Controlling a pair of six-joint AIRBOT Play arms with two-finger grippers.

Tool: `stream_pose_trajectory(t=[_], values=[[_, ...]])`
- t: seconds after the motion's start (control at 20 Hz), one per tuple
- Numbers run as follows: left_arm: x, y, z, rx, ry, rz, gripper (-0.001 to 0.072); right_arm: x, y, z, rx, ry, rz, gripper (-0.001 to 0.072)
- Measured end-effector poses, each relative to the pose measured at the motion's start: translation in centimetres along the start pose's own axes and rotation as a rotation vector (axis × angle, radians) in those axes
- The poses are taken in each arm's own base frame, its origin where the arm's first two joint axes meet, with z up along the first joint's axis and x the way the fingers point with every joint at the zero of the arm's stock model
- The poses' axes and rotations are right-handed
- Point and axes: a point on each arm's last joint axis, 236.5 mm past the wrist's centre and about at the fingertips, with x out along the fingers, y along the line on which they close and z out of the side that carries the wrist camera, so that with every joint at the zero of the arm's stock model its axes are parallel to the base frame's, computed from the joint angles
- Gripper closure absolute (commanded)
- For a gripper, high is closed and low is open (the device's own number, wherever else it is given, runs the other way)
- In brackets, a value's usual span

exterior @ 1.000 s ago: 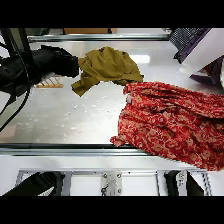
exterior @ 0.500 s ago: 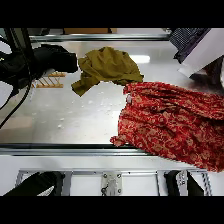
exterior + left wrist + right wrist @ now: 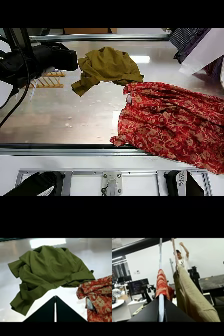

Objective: Fold the clothes and pants, and hang the long-sleeved shirts on hangers.

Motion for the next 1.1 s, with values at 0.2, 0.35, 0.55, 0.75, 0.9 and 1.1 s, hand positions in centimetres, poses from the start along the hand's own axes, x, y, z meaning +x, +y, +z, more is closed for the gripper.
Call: stream_pose_trajectory(t=[0.2, 0.35, 0.55, 0.75, 0.9, 1.1], values=[[0.0, -0.1, 0.3, 0.000, -0.011, -0.004, 0.0695, -0.4, -0.6, 0.0, 0.029, 0.009, -0.019, 0.0692], [0.0, -0.2, 0.5, 0.000, -0.020, -0.007, 0.0695, -0.5, -0.7, -0.3, 0.052, 0.021, -0.023, 0.0583], [0.0, -0.2, 0.6, 0.000, -0.023, -0.009, 0.0695, -0.6, -0.8, -0.4, 0.067, 0.025, -0.026, 0.0196], [0.0, -0.2, 0.6, 0.000, -0.024, -0.009, 0.0695, -1.0, 1.5, 1.1, 0.038, -0.018, 0.076, 0.0197], [0.0, -0.2, 0.6, 0.000, -0.024, -0.009, 0.0695, -2.0, 5.0, 2.5, 0.005, -0.063, 0.231, 0.0197], [0.0, -0.2, 0.6, 0.000, -0.024, -0.009, 0.0695, -4.6, 10.9, 3.7, -0.012, -0.110, 0.497, 0.0196]])
